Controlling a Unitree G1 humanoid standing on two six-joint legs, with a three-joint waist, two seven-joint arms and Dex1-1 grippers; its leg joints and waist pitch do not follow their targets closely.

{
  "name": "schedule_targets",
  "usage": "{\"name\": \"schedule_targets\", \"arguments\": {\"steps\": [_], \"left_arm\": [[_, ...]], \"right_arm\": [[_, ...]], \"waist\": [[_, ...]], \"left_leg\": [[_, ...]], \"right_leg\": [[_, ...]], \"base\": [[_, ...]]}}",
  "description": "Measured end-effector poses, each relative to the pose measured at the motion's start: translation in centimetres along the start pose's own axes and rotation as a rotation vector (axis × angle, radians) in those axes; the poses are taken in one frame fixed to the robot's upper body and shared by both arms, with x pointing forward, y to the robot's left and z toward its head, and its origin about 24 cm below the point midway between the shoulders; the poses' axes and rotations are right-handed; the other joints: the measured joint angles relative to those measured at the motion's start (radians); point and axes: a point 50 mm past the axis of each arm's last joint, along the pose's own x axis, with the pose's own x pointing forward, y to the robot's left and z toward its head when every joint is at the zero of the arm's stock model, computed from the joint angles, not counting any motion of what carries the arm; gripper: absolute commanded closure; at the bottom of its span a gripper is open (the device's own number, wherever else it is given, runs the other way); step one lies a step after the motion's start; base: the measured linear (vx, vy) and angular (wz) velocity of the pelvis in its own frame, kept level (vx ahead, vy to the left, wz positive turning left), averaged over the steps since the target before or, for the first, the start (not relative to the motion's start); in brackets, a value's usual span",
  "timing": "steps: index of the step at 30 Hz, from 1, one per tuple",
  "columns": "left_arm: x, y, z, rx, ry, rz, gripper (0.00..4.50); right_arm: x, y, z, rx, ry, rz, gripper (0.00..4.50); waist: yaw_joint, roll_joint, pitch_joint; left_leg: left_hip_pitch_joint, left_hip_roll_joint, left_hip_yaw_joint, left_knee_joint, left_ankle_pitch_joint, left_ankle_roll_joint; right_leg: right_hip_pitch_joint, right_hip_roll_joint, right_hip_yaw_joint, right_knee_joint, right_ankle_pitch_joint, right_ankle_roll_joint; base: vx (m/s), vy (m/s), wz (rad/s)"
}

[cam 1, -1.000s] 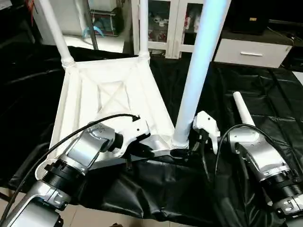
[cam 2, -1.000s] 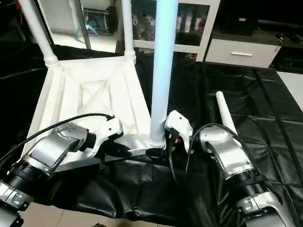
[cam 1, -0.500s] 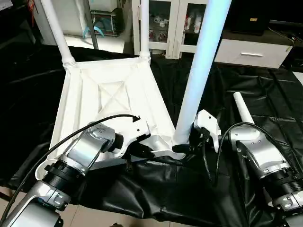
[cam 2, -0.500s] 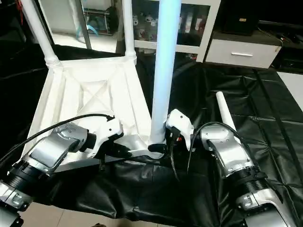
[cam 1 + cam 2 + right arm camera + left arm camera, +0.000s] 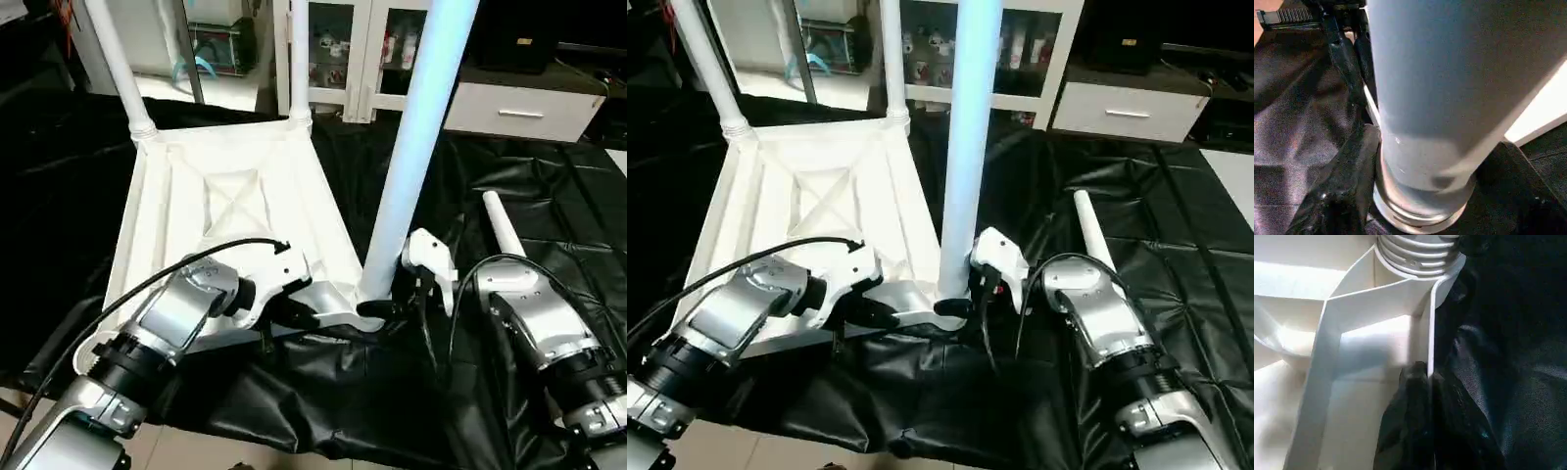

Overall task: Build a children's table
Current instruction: Rotate leg to tighten

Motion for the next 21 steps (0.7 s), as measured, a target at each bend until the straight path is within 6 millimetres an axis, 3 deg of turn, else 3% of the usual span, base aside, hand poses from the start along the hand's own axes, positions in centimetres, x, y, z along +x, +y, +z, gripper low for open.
{"name": "schedule_targets", "arguments": {"steps": [4,6,9,17,21], "left_arm": [[0.4,0.2,-0.1,-0.028,-0.023,0.034,4.5],[1.4,0.9,0.1,-0.093,-0.083,0.123,4.5],[2.5,1.4,0.7,-0.146,-0.128,0.21,4.5],[4.8,3.1,2.3,-0.275,-0.183,0.416,4.5],[6.0,3.3,3.4,-0.283,-0.19,0.484,4.5]], "right_arm": [[0.4,-0.1,-0.3,0.026,-0.016,-0.066,1.94],[1.2,-0.7,-0.8,0.096,-0.044,-0.204,1.95],[1.9,-1.5,-1.2,0.169,-0.069,-0.381,1.96],[5.6,-2.9,-0.5,0.32,-0.114,-0.826,1.98],[7.2,-3.0,0.2,0.406,-0.116,-1.039,1.99]], "waist": [[-0.006,0.0,0.0],[-0.018,0.0,0.0],[-0.039,0.0,0.0],[-0.058,-0.002,0.002],[-0.058,-0.001,0.001]], "left_leg": [[0.007,0.0,0.0,0.001,0.0,0.0],[0.013,0.0,0.0,0.003,0.0,0.0],[0.011,-0.001,-0.001,0.004,0.0,0.0],[0.008,-0.002,-0.003,0.004,0.0,0.0],[0.006,-0.002,-0.004,0.003,0.0,0.0]], "right_leg": [[0.007,0.0,0.0,0.0,0.0,0.0],[0.013,0.0,0.001,-0.001,-0.002,0.004],[0.012,0.0,0.0,-0.004,-0.003,0.005],[0.007,0.0,-0.002,-0.005,-0.004,0.006],[0.006,0.0,-0.001,-0.006,-0.004,0.007]], "base": [[0.0,0.0,0.0],[0.0,0.0,0.0],[-0.017,0.004,-0.01],[0.0,0.0,0.0],[0.0,0.0,0.0]]}}
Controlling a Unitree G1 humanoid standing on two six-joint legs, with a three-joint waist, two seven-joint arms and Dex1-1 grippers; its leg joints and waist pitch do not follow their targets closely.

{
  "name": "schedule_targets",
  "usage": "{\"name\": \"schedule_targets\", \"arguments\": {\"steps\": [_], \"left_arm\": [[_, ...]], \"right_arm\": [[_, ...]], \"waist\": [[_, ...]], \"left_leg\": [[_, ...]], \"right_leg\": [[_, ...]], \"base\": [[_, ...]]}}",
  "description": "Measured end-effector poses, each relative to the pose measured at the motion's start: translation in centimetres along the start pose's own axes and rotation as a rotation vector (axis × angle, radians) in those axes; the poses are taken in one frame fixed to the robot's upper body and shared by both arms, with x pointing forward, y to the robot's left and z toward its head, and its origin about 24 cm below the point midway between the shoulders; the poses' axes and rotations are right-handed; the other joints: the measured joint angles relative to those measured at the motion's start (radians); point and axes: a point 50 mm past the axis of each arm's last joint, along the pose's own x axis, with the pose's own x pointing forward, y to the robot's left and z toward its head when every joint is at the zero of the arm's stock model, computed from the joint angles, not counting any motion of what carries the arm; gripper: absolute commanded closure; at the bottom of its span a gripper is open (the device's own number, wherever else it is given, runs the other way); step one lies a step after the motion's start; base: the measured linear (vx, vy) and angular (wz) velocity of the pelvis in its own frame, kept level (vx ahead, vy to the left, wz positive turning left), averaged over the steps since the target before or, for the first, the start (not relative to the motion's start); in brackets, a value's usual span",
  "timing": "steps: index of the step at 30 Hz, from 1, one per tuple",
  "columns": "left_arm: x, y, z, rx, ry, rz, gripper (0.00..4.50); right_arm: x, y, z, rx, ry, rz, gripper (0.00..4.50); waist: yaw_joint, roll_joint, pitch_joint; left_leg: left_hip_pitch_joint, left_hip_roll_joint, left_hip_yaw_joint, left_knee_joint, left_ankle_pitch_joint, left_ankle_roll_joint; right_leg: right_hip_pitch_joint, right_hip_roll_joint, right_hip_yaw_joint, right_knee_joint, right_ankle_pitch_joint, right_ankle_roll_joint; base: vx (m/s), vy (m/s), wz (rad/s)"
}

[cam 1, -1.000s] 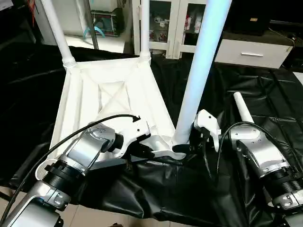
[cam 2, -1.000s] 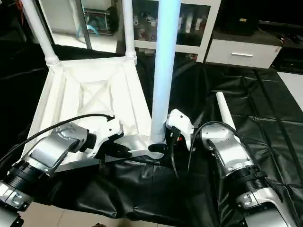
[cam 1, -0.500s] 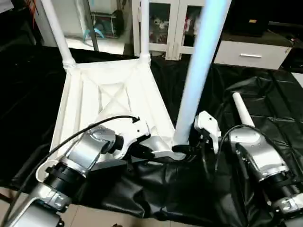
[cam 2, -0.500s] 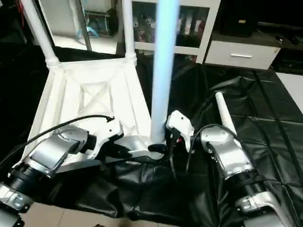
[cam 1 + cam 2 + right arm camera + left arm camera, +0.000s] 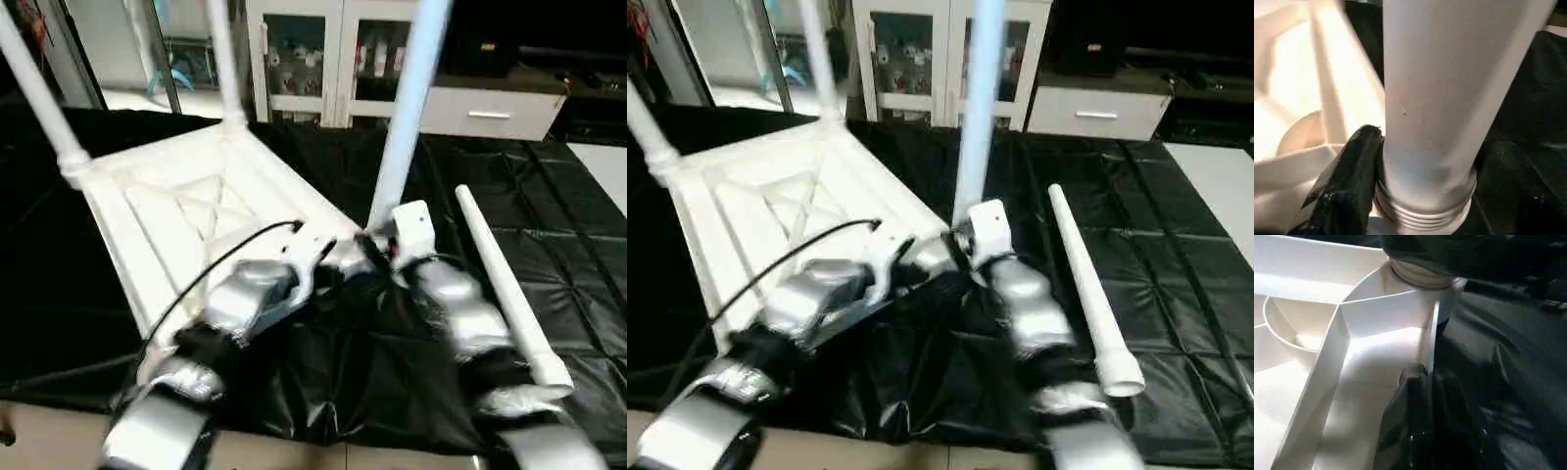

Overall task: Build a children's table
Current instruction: Rotate leg to tighten

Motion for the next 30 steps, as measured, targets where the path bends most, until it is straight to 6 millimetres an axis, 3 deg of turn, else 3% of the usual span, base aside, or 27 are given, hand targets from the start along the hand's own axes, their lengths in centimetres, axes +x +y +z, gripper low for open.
{"name": "schedule_targets", "arguments": {"steps": [7,8,9,11,13,15,17,20,22,30], "left_arm": [[0.5,-0.2,0.4,0.01,-0.013,0.036,4.5],[0.3,0.3,0.3,0.013,-0.015,0.066,4.5],[0.0,0.9,0.3,0.01,-0.021,0.098,4.5],[-0.6,2.2,0.4,0.01,-0.03,0.167,4.5],[-0.9,2.7,0.5,0.01,-0.037,0.184,4.5],[-1.1,2.8,0.6,0.022,-0.043,0.169,4.5],[-1.5,2.9,0.4,0.038,-0.045,0.152,4.5],[-2.3,2.9,-0.1,0.072,-0.037,0.098,4.5],[-3.1,2.9,-0.5,0.104,-0.025,0.033,4.5],[-5.0,2.3,-1.4,0.206,0.051,-0.197,4.5]], "right_arm": [[0.2,0.9,0.4,-0.017,-0.035,-0.079,2.0],[0.2,1.4,0.5,-0.022,-0.053,-0.052,2.0],[0.2,1.9,0.6,-0.027,-0.064,-0.022,1.73],[-0.1,2.9,-0.4,-0.015,-0.042,0.042,1.61],[-0.5,3.0,-1.7,0.002,-0.004,0.07,1.48],[-0.7,2.1,-2.1,-0.011,0.013,0.082,1.19],[-0.8,1.0,-1.1,-0.025,-0.022,0.09,1.15],[-1.2,-0.8,0.3,-0.046,-0.054,0.152,0.75],[-1.7,-2.2,0.3,-0.065,-0.035,0.219,0.69],[-4.8,-4.4,2.0,-0.202,-0.01,0.699,0.11]], "waist": [[0.012,0.001,-0.001],[0.007,0.001,-0.001],[-0.001,0.001,-0.001],[-0.018,0.0,0.0],[-0.019,0.0,0.0],[-0.013,0.0,0.0],[-0.008,0.001,-0.001],[-0.004,0.002,-0.001],[0.009,0.002,-0.001],[0.037,0.003,-0.001]], "left_leg": [[0.0,-0.003,0.0,-0.002,0.0,0.0],[0.0,-0.003,0.0,-0.003,0.0,0.0],[-0.001,-0.003,0.0,-0.004,0.0,0.0],[-0.012,-0.003,-0.005,-0.004,0.0,0.0],[-0.016,-0.003,-0.006,-0.005,0.0,-0.001],[-0.016,-0.002,-0.004,-0.004,0.001,-0.001],[-0.016,-0.001,-0.004,-0.006,0.001,-0.001],[-0.015,0.002,-0.002,-0.008,0.001,-0.001],[-0.014,0.003,-0.001,-0.008,0.001,-0.001],[-0.014,0.001,0.003,-0.007,0.0,-0.001]], "right_leg": [[0.0,-0.001,0.003,0.0,0.0,0.001],[-0.001,-0.001,0.003,0.0,0.0,0.001],[-0.003,-0.001,0.003,0.0,0.0,0.001],[-0.013,0.0,-0.001,0.0,0.0,0.001],[-0.018,0.0,-0.001,0.001,0.005,0.001],[-0.021,0.0,0.001,0.003,0.013,0.0],[-0.023,0.001,0.0,0.003,0.015,-0.003],[-0.022,0.003,0.0,0.003,0.013,-0.002],[-0.022,0.003,-0.001,0.003,0.011,-0.001],[-0.02,0.001,0.002,0.001,0.011,-0.002]], "base": [[0.0,0.0,0.0],[0.0,0.0,0.0],[0.0,0.0,0.0],[0.0,0.0,0.0],[0.0,0.0,0.0],[0.0,0.0,0.0],[0.0,0.0,0.0],[0.0,0.0,0.0],[0.0,0.0,0.0],[0.0,0.0,0.0]]}}
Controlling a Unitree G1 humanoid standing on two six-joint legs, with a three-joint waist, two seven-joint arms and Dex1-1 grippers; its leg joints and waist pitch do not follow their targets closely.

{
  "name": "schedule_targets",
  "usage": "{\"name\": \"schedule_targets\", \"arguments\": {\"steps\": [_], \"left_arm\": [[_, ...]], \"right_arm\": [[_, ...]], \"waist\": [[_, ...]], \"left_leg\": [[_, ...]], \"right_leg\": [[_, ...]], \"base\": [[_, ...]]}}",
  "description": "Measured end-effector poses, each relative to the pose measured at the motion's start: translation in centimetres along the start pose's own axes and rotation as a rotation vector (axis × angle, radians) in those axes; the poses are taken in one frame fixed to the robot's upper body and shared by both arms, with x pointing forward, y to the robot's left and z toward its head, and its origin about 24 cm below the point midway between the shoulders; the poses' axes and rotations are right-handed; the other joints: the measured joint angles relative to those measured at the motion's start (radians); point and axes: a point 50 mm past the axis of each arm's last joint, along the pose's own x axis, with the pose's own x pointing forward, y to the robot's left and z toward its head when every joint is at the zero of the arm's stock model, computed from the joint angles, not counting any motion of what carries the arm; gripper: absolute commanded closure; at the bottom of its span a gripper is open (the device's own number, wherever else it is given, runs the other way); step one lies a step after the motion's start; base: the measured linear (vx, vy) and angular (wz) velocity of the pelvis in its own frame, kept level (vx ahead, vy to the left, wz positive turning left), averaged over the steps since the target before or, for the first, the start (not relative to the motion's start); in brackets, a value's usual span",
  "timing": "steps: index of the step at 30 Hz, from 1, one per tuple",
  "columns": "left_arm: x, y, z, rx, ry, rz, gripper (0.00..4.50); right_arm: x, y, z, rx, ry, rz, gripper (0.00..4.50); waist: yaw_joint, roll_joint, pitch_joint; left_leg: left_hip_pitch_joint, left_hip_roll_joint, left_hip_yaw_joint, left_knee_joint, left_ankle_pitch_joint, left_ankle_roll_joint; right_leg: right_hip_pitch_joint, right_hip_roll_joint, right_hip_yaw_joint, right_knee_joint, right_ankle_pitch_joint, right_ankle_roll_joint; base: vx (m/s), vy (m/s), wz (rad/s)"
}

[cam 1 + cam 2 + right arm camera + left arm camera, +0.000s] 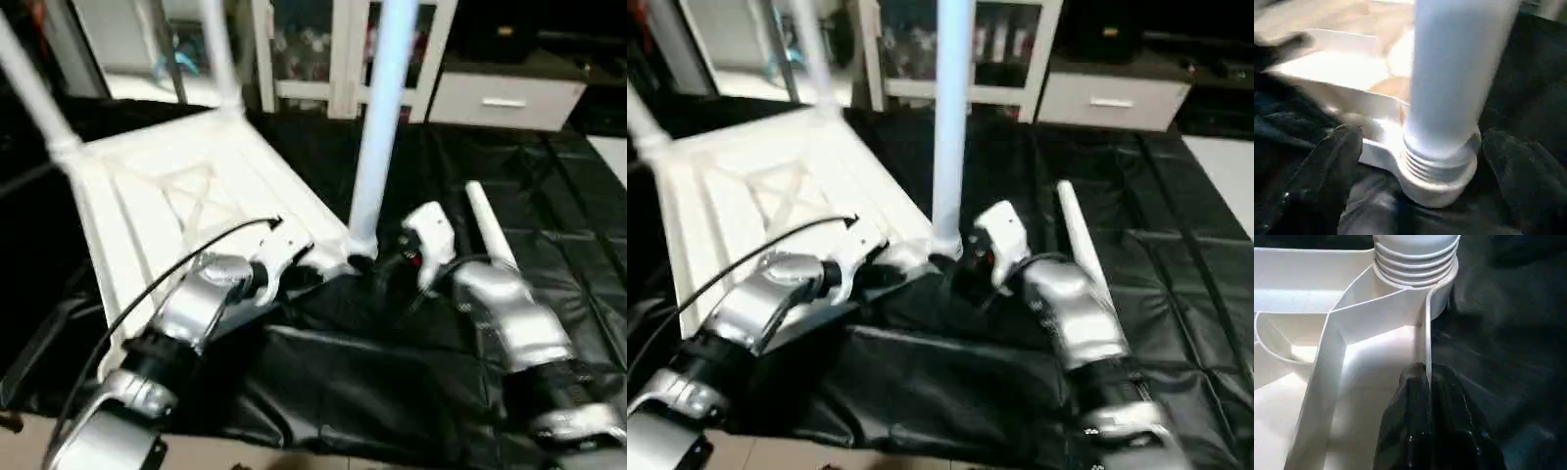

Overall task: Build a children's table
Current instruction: Rotate leg to tighten

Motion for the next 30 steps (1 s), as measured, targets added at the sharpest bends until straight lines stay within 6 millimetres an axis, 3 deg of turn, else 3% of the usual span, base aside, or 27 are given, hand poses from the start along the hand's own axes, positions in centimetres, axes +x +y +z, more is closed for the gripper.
{"name": "schedule_targets", "arguments": {"steps": [6,19,30], "left_arm": [[-1.1,-0.9,-0.4,0.057,0.058,-0.137,4.5],[-1.6,-2.3,-0.3,0.099,0.113,-0.26,4.5],[-1.7,-2.3,-0.3,0.102,0.121,-0.257,4.5]], "right_arm": [[-2.0,-0.4,-0.4,-0.057,0.108,0.161,0.11],[-1.0,0.2,-0.4,-0.128,0.163,0.268,0.11],[-0.7,0.4,-0.7,-0.129,0.165,0.309,0.96]], "waist": [[0.01,0.0,0.0],[0.014,0.0,0.0],[0.011,0.0,0.0]], "left_leg": [[0.003,0.001,0.0,0.0,0.0,-0.001],[0.003,0.001,0.0,0.002,0.0,-0.001],[0.003,0.001,0.0,0.003,0.0,0.0]], "right_leg": [[0.003,0.0,-0.001,0.001,0.0,0.0],[0.004,-0.001,-0.001,0.001,0.0,0.0],[0.005,-0.001,-0.001,0.002,0.0,0.0]], "base": [[0.0,0.0,0.0],[0.0,0.0,0.0],[0.0,0.0,0.0]]}}
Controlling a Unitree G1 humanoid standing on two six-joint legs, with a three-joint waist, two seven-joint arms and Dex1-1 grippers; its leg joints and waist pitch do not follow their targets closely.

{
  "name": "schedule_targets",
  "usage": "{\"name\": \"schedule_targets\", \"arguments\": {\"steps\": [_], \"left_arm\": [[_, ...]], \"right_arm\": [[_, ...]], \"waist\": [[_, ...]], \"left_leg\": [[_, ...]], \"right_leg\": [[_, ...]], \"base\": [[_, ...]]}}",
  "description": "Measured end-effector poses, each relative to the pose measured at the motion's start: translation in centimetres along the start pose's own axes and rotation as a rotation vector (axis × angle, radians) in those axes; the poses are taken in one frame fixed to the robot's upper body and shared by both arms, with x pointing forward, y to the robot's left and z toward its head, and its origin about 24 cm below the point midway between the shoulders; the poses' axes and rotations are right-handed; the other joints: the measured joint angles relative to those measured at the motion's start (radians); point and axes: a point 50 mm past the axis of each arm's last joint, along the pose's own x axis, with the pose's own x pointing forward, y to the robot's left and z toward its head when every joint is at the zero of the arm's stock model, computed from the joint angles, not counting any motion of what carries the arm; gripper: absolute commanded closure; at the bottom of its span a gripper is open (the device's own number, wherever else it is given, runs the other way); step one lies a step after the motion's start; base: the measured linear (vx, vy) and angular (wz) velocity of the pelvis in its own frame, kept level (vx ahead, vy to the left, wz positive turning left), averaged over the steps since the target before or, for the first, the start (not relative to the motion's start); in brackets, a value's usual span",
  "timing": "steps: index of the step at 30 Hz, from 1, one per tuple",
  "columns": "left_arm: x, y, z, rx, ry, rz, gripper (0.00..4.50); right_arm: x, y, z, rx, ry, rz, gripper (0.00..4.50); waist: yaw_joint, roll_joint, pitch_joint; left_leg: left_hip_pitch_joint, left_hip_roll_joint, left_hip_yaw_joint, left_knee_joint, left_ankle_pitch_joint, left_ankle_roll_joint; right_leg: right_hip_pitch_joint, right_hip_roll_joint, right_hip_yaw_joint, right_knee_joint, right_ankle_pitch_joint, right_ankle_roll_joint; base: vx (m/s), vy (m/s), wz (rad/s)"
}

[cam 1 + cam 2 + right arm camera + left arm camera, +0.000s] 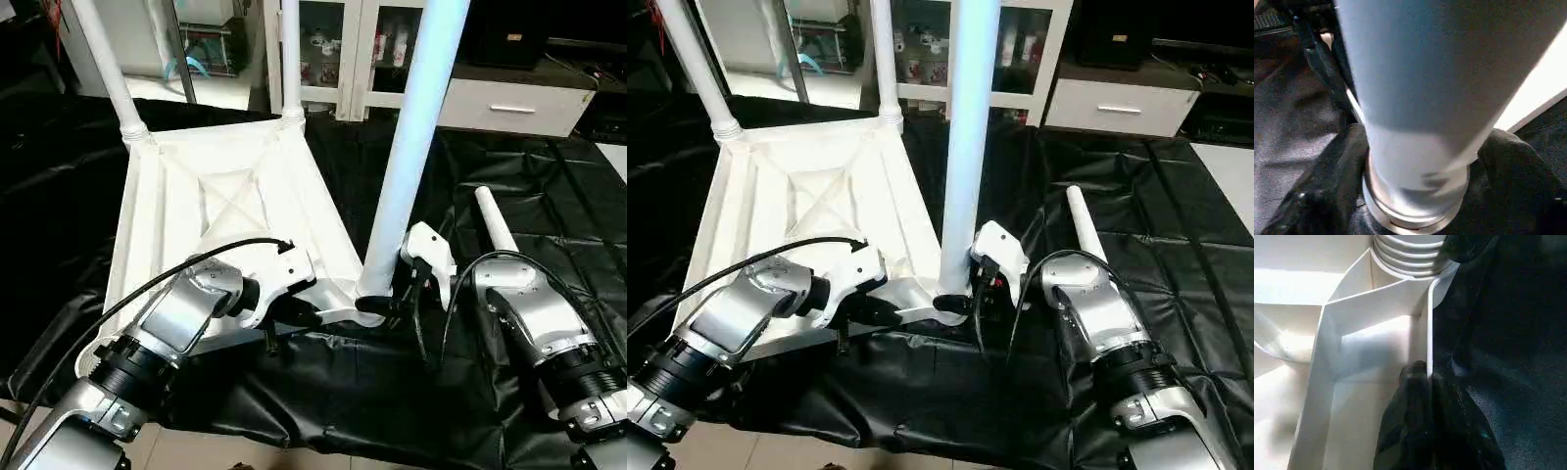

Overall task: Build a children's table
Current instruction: Rotate leg to tighten

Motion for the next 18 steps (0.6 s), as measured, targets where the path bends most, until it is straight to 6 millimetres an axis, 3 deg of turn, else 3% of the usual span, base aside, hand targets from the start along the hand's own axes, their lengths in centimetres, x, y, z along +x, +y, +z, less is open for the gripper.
{"name": "schedule_targets", "arguments": {"steps": [2,8,18], "left_arm": [[-0.02,-0.01,-0.01,0.0,0.002,0.001,4.5],[-0.07,-0.03,-0.03,0.0,0.004,0.002,4.5],[-0.08,-0.14,-0.04,0.004,0.006,0.003,4.5]], "right_arm": [[0.06,0.0,0.01,-0.007,0.0,0.005,1.32],[0.12,0.09,0.01,-0.013,-0.002,0.02,1.76],[0.11,0.1,-0.03,-0.017,-0.004,0.037,1.87]], "waist": [[-0.001,0.0,0.0],[-0.002,0.0,0.0],[-0.002,0.0,0.0]], "left_leg": [[0.0,0.0,0.0,0.0,0.0,0.0],[0.0,0.0,0.0,0.0,0.0,0.0],[0.0,0.0,0.0,0.001,0.0,0.0]], "right_leg": [[0.0,0.0,0.0,0.0,0.0,0.0],[0.0,0.0,0.0,0.0,0.0,0.0],[0.0,0.0,0.0,0.001,0.0,0.0]], "base": [[0.0,0.0,0.0],[0.0,0.0,0.0],[0.0,0.0,0.0]]}}
